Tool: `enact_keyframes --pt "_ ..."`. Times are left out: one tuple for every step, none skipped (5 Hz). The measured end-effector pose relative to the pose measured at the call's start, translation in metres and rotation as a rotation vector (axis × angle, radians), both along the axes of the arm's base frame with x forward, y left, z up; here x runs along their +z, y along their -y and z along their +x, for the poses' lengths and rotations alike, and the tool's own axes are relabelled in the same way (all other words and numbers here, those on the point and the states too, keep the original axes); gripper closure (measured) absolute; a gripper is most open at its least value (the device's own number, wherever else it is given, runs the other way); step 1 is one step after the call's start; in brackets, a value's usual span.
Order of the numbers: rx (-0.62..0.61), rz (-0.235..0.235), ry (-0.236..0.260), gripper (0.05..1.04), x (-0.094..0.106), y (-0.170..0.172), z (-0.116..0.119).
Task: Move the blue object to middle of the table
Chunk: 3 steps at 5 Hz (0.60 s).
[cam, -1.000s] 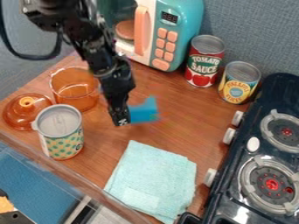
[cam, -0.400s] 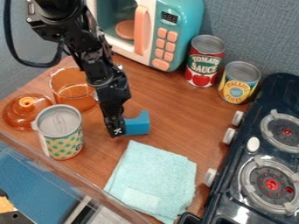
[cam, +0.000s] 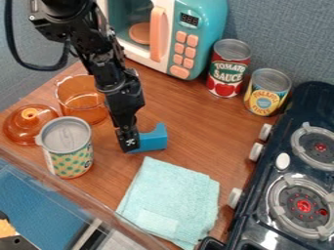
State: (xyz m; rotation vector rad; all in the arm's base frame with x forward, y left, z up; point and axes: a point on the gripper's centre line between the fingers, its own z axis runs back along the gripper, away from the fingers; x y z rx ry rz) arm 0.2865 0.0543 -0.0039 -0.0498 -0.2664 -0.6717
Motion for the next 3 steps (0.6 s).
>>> enact_keyframes --pt "-0.039 -0.019 0.040 0.083 0.021 0.003 0.004" --pt "-0.086 -0.032 0.126 0.083 0.060 0.005 0.005" --pt "-0.092 -0.029 0.133 0.083 0.062 0.005 0.006"
